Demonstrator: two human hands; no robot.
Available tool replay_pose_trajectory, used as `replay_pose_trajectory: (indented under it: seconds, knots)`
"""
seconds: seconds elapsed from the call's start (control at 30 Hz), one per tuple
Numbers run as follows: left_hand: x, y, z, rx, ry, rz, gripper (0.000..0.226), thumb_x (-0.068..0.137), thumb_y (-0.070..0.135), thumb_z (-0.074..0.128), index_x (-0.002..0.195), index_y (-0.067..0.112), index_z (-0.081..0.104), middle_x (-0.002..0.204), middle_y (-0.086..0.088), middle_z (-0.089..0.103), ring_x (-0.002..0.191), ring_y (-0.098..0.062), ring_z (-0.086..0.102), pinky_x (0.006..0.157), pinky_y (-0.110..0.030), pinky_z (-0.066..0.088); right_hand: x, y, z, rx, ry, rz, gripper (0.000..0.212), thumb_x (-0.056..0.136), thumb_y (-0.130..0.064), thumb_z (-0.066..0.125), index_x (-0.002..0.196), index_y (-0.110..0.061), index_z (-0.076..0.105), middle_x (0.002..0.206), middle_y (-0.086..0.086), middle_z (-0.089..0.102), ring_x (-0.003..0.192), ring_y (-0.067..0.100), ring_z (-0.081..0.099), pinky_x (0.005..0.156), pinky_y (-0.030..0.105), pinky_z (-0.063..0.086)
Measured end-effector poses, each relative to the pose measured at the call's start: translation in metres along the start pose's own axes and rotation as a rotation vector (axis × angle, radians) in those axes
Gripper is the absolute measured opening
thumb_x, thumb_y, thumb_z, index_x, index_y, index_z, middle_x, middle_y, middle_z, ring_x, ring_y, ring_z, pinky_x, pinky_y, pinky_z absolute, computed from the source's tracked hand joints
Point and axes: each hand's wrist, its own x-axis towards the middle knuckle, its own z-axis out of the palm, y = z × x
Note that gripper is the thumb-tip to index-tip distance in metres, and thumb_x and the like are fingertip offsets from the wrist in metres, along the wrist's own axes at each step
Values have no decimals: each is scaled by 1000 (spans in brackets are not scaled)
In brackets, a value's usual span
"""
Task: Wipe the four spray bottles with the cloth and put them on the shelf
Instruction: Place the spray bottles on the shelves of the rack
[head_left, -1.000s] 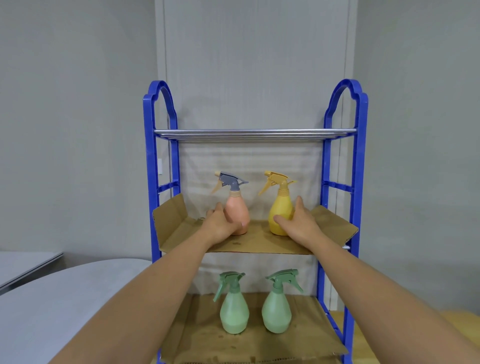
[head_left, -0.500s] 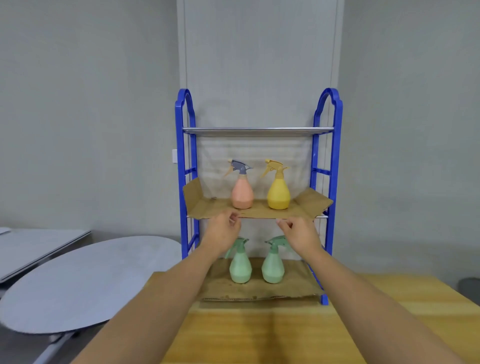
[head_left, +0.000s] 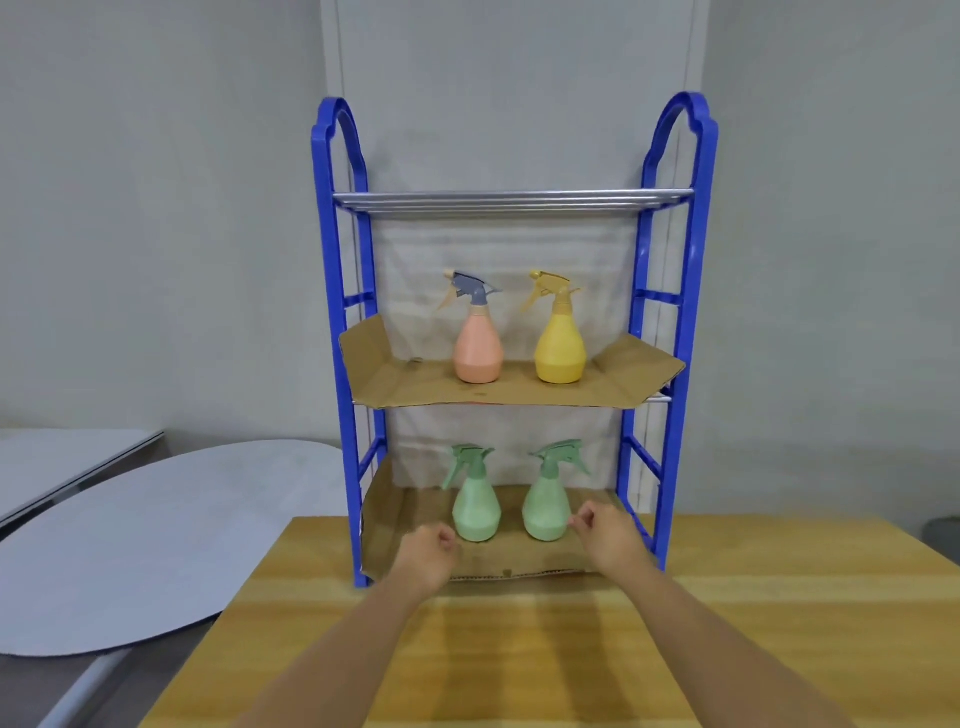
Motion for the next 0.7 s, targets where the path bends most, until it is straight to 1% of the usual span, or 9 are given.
replay_pose_trajectory:
  seconds: [0.07,0.17,0.23,0.33,0.4,0.47,0.53,0.6,0.7]
  knots:
    - [18,-4,18,12,-21,-46,22,93,26,53,111,16,62,101,0,67,88,-17,62,79,-31,54,16,5,14,29,-31,47,18,96,-38,55,100,-21,58,85,-2,64,78,11,60,68,31,50]
    - [42,-4,48,-32,68,-133,67,86,43,66,143,17,43,141,-7,47,124,-30,53,107,-44,46,41,15,35,98,-30,79,74,84,-48,66,143,-15,35,131,6,55,117,23,54,93,39,48]
    - [54,2,63,-40,140,-154,84,86,50,68,151,14,29,149,-9,36,136,-35,40,112,-48,36,53,17,41,92,-63,46,92,81,-47,68,152,-17,19,146,4,41,122,23,49,93,37,46]
    - [73,9,78,8,212,-151,91,81,63,68,146,12,30,147,-10,38,138,-34,37,112,-47,33,70,22,50,166,-142,19,88,84,-33,63,154,-29,9,146,1,39,89,10,55,70,26,49]
    - [85,12,85,38,254,-174,99,75,71,69,145,11,30,147,-11,40,138,-35,35,113,-47,32,81,25,56,278,-196,-5,89,84,-25,62,152,-37,7,145,-4,41,79,6,60,67,26,54]
    - [94,13,90,94,262,-178,107,72,75,68,147,12,27,147,-11,39,138,-36,34,113,-48,32,91,29,64,288,-205,-31,90,82,-26,65,151,-40,10,139,-6,48,83,6,64,69,26,56]
    - [100,11,93,118,267,-168,109,72,74,70,150,14,24,149,-12,39,138,-37,34,113,-49,32,97,32,69,279,-184,-55,92,78,-31,70,151,-38,14,138,-6,49,96,6,62,77,24,53]
    - [105,9,94,112,266,-159,107,73,70,71,151,16,23,150,-13,39,138,-38,35,112,-50,33,98,31,72,260,-143,-67,97,72,-44,74,150,-36,18,139,-5,48,112,11,55,89,29,51]
    - [107,7,91,77,250,-135,102,75,65,73,152,19,22,150,-12,40,137,-38,36,111,-51,32,97,29,75,37,-36,-49,100,66,-69,66,148,-34,23,128,2,47,120,23,45,98,41,46]
